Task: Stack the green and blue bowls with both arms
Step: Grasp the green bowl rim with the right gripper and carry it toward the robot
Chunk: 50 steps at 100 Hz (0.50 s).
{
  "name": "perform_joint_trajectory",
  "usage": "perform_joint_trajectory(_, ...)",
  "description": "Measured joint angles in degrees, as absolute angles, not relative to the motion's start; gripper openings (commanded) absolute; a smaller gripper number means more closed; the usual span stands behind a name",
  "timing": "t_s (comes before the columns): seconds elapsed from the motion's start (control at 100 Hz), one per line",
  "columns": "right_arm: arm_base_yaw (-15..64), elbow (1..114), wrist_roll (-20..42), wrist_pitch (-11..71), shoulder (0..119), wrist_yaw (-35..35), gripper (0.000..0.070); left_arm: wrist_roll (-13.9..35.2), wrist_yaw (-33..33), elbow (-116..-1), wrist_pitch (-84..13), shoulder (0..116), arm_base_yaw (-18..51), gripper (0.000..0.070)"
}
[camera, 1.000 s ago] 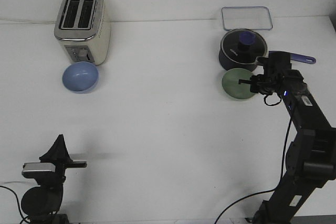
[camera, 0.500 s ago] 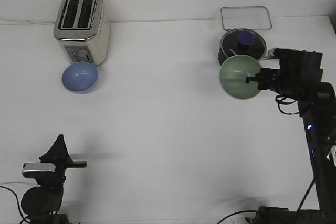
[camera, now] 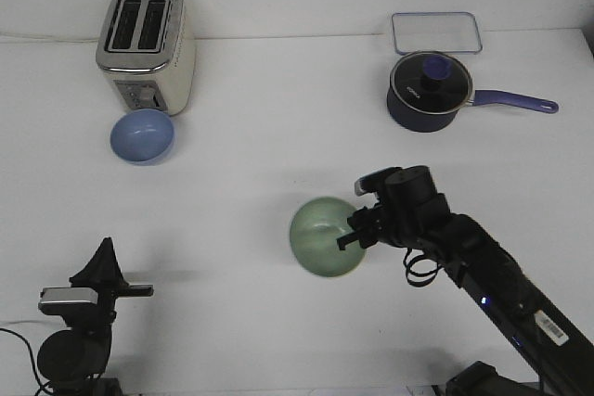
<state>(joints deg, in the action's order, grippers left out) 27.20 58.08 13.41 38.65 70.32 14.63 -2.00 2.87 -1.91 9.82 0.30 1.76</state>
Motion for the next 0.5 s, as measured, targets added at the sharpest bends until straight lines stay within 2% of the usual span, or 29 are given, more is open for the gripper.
perform_joint_trajectory(0.2, 33.1, 56.47, 15.27, 34.83, 76.14, 11.7, 0.0, -1.26, 2.87, -1.91, 9.82, 0.3, 1.76, 0.0015)
perform_joint_trajectory(0.5, 34.09, 56.42, 14.74, 33.1, 85.03, 10.44, 0.0013, 4.32, 2.87, -1.91, 9.82, 0.3, 1.76, 0.0014)
